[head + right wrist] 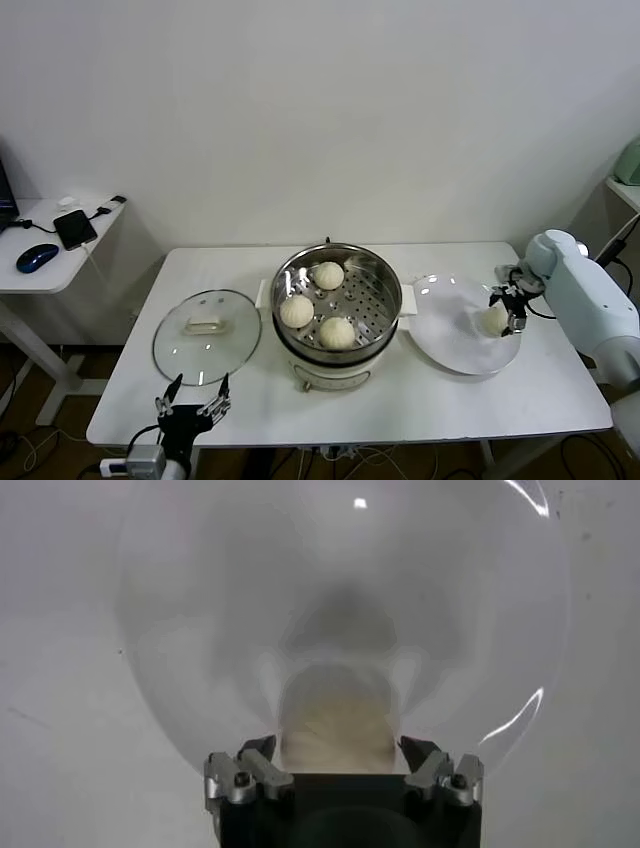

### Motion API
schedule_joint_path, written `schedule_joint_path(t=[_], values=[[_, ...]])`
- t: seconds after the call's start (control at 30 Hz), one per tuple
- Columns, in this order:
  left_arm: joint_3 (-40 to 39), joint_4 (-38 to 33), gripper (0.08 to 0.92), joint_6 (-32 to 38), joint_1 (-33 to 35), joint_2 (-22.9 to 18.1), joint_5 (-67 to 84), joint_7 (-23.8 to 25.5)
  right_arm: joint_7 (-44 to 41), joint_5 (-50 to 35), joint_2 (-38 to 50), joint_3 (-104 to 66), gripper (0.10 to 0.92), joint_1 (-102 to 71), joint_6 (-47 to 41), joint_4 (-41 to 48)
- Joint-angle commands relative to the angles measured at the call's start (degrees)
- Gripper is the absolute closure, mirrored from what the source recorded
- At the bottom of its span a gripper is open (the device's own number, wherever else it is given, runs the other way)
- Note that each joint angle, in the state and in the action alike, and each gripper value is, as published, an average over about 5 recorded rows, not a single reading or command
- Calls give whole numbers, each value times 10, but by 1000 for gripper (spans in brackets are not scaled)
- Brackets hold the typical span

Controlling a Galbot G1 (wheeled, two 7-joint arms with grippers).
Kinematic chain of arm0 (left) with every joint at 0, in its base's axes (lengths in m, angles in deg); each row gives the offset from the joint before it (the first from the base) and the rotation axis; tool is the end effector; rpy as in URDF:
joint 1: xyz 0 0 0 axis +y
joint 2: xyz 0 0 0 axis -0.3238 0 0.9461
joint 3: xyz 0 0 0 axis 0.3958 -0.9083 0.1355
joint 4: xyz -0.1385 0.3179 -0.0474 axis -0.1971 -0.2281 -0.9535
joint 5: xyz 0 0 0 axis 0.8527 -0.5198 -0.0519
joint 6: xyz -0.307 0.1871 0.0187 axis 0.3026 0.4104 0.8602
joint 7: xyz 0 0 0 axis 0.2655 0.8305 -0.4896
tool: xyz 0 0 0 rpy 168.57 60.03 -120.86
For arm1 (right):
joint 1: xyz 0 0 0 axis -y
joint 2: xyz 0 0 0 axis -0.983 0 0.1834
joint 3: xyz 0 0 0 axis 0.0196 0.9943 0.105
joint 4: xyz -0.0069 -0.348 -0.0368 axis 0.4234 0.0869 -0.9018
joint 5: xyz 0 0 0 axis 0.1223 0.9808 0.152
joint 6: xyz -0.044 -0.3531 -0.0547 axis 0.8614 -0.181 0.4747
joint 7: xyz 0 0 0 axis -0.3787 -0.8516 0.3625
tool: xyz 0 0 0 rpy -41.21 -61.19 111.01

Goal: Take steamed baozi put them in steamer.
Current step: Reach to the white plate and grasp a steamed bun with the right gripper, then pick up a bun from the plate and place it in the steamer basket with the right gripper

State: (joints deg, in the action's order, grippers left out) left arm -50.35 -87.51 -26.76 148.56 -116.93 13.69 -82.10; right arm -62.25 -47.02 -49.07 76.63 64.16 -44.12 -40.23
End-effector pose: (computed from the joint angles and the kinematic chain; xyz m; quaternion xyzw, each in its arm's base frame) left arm 0.1326 0.0286 -0.3038 0.0164 -0.9815 0.0015 0.1909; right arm 0.5789 -0.2629 -0.2398 0.4833 -0.5229 0.5271 0.4640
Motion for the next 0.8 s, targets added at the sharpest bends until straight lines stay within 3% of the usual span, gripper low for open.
schedule_joint_path(t=[0.03, 0.33, 0.6, 0.8], values=[[0, 0, 177, 1, 0, -17, 0, 0, 6, 9, -3, -2, 203, -1, 1, 5], [1, 1, 177, 0, -1, -17, 0, 0, 2, 9, -6, -1, 218, 2, -6, 5], [0, 2, 177, 0, -4, -17, 0, 0, -4, 9, 0, 0, 415, 2, -12, -4], [-1, 6, 177, 2, -7, -14, -3, -1, -20, -39, 21, 28, 471, 19, -35, -48]])
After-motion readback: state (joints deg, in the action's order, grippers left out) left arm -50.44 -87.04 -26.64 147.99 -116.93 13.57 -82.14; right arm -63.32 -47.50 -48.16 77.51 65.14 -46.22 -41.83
